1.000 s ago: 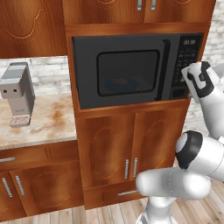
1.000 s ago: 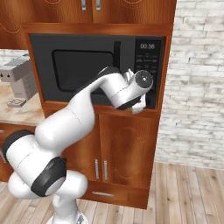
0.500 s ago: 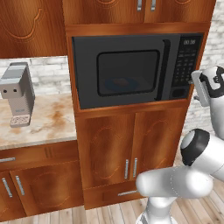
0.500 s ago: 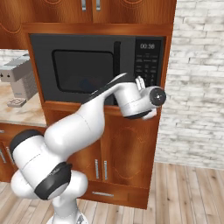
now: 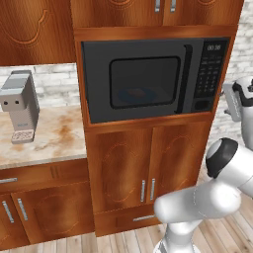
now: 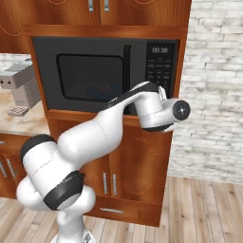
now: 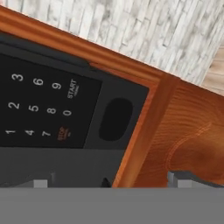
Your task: Transport the steak from the fridge to the microwave and turn on the microwave.
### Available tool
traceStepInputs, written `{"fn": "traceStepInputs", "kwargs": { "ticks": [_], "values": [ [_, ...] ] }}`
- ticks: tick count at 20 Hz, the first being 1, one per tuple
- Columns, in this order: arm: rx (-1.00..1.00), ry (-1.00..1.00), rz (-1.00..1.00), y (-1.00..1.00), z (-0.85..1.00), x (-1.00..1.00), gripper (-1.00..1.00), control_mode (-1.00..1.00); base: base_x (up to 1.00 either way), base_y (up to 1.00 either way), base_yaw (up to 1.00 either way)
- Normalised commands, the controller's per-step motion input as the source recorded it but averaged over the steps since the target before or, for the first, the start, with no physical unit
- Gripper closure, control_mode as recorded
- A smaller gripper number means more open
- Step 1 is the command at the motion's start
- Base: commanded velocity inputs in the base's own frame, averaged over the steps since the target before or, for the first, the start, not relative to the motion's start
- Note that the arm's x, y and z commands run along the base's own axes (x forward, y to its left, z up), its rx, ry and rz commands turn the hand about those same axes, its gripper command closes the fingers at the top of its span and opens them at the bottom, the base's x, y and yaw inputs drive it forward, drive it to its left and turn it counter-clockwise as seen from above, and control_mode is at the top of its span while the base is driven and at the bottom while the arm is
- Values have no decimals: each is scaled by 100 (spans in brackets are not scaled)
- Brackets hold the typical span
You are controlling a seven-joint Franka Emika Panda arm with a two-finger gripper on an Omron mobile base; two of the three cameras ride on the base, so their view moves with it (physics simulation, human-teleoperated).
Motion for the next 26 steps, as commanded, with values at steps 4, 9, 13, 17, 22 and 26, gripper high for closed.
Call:
{"fn": "traceStepInputs", "kwargs": {
  "ticks": [4,9,13,17,22,26],
  "values": [
    [2,0,0,-28,0,0,-100,-100,0,0,0],
    [2,0,0,-6,-1,10,-100,-100,0,0,0],
    [5,1,0,0,-4,19,-100,-100,0,0,0],
    [4,1,0,0,-9,25,-100,-100,0,0,0],
    [3,0,0,0,-5,23,-100,-100,0,0,0],
    [2,1,0,0,-8,22,-100,-100,0,0,0]
  ]
}}
